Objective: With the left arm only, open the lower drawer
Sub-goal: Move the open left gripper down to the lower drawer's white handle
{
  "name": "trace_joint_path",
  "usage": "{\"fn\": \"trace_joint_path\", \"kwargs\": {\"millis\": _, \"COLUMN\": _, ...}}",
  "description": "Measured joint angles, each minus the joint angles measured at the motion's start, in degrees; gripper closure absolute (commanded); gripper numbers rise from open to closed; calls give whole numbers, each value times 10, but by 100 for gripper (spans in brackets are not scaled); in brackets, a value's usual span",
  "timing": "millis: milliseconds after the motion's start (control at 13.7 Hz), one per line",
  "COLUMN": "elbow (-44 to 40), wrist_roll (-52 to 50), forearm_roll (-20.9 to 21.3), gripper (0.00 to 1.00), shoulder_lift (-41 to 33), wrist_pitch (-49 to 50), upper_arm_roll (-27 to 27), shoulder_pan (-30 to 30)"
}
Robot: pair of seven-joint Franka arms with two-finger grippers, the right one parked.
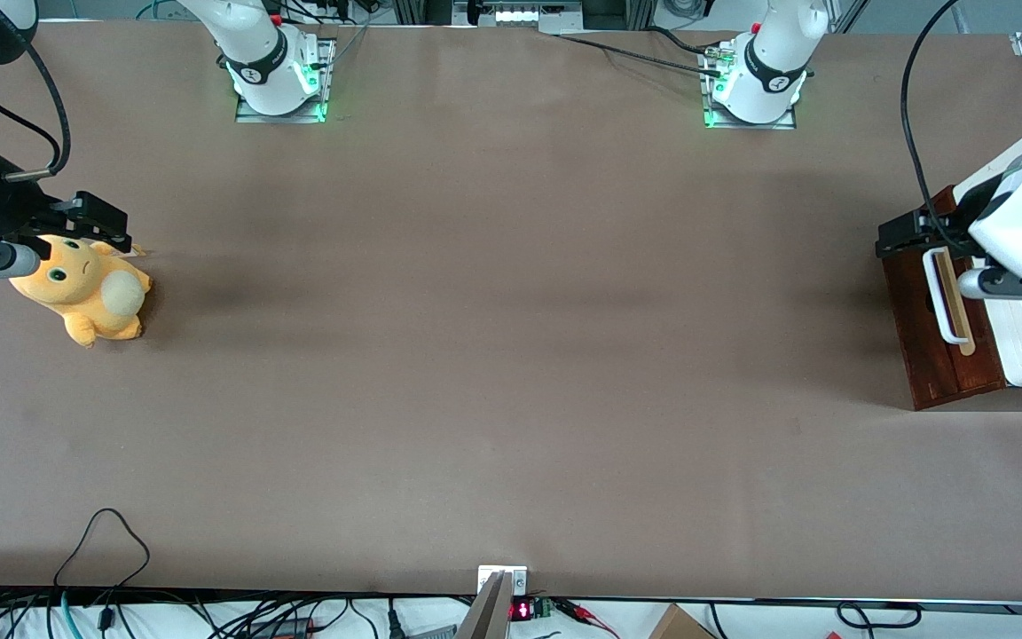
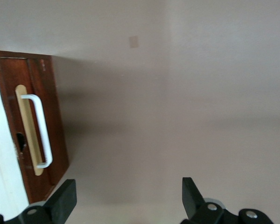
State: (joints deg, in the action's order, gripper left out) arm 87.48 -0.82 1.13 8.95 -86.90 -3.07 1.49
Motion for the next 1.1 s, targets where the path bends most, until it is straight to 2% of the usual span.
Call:
{"fn": "trace_joint_path", "kwargs": {"millis": 292, "elbow": 16, "wrist_roll": -1, "forearm_roll": 91, "gripper": 0, "shoulder_lift": 31, "wrist_pitch": 1, "upper_arm_roll": -22, "shoulder_pan": -15}}
{"fn": "trace_joint_path", "kwargs": {"millis": 585, "elbow": 38, "wrist_roll": -52, "forearm_roll": 154, "gripper": 0, "shoulder_lift": 65, "wrist_pitch": -1, "upper_arm_roll": -24, "shoulder_pan": -40}}
{"fn": "trace_joint_path", "kwargs": {"millis": 1096, "elbow": 112, "wrist_roll": -133, "forearm_roll": 339, "gripper": 0, "shoulder_lift": 117, "wrist_pitch": -8, "upper_arm_roll": -25, "shoulder_pan": -96}}
